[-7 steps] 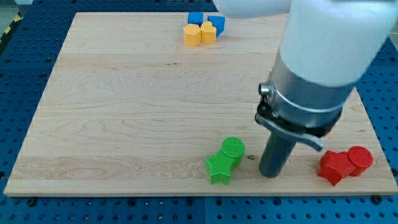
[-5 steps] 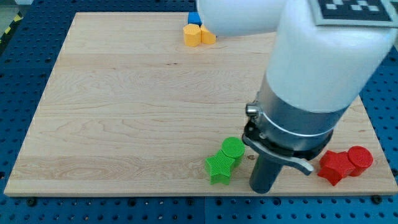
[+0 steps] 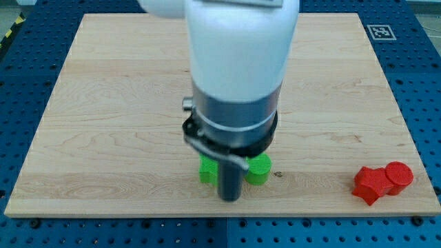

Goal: Slide the green star into the yellow hexagon

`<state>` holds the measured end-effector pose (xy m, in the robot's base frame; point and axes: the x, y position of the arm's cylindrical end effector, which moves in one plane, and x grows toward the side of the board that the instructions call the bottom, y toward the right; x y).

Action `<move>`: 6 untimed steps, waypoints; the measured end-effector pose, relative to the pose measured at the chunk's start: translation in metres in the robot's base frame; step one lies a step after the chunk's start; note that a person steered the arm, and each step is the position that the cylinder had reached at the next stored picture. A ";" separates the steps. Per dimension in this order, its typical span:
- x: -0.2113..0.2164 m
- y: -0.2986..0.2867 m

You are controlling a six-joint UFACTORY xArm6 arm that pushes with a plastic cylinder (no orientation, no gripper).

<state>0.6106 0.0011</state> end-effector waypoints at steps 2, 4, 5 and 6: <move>-0.035 -0.035; -0.043 -0.035; -0.041 -0.016; -0.055 -0.016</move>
<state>0.5552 -0.0150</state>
